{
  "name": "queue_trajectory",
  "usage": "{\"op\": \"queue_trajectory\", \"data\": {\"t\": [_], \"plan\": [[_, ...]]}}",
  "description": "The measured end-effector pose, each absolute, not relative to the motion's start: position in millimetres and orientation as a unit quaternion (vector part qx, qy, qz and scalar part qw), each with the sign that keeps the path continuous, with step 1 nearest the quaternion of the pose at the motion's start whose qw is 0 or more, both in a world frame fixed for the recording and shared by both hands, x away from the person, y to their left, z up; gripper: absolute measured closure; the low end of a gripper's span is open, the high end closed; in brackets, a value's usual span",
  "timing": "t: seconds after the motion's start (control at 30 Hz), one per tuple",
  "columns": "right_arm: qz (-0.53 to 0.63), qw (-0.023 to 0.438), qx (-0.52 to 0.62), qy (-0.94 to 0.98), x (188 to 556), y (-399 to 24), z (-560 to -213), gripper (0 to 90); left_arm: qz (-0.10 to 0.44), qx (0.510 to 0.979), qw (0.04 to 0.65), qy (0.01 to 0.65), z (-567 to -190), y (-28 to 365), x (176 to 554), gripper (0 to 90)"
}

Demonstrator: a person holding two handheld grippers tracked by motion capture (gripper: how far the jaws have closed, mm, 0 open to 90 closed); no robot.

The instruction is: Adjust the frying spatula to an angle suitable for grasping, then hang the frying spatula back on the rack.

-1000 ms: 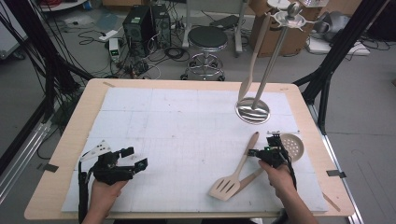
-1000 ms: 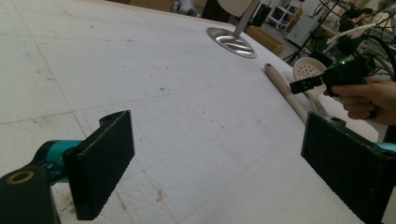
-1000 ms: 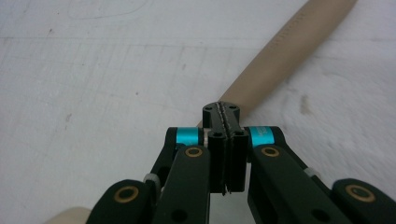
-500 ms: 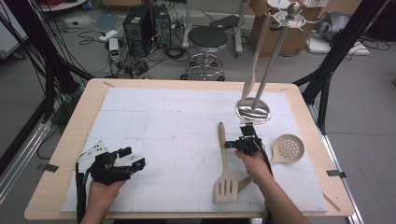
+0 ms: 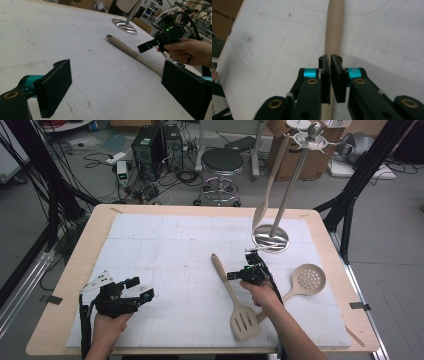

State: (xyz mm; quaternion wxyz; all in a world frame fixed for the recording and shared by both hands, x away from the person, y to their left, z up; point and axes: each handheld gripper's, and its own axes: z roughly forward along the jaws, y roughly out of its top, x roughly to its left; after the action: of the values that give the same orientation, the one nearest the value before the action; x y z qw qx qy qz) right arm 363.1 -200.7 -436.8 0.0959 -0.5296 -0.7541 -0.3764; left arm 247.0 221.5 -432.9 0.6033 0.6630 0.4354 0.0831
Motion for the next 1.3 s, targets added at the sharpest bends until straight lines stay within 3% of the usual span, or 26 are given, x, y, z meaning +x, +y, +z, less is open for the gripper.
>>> {"op": "queue_trajectory", "data": {"t": [0.07, 0.2, 0.43, 0.87, 1.07, 1.3], "plan": [[-0.379, 0.103, -0.535, -0.748, 360.7, -204.6, -434.1, 76.9, 0.081, 0.663, 0.604, 0.434, -433.2, 220.3, 247.7, 10.3], [-0.377, 0.116, -0.537, -0.746, 354.0, -209.5, -431.9, 72.2, 0.08, 0.664, 0.604, 0.434, -432.7, 218.5, 247.6, 10.3], [-0.36, 0.148, -0.543, -0.744, 345.2, -211.8, -439.3, 67.8, 0.081, 0.662, 0.606, 0.434, -432.0, 219.4, 248.0, 10.3], [-0.331, 0.161, -0.539, -0.758, 340.7, -205.6, -446.4, 66.9, 0.08, 0.663, 0.605, 0.432, -432.6, 218.4, 248.1, 10.3], [-0.322, 0.129, -0.531, -0.773, 337.4, -201.6, -446.3, 72.0, 0.08, 0.666, 0.603, 0.431, -432.0, 216.3, 247.0, 10.3], [-0.293, 0.09, -0.528, -0.792, 332.9, -188.7, -440.8, 71.8, 0.081, 0.666, 0.601, 0.433, -432.6, 217.9, 245.6, 10.3]]}}
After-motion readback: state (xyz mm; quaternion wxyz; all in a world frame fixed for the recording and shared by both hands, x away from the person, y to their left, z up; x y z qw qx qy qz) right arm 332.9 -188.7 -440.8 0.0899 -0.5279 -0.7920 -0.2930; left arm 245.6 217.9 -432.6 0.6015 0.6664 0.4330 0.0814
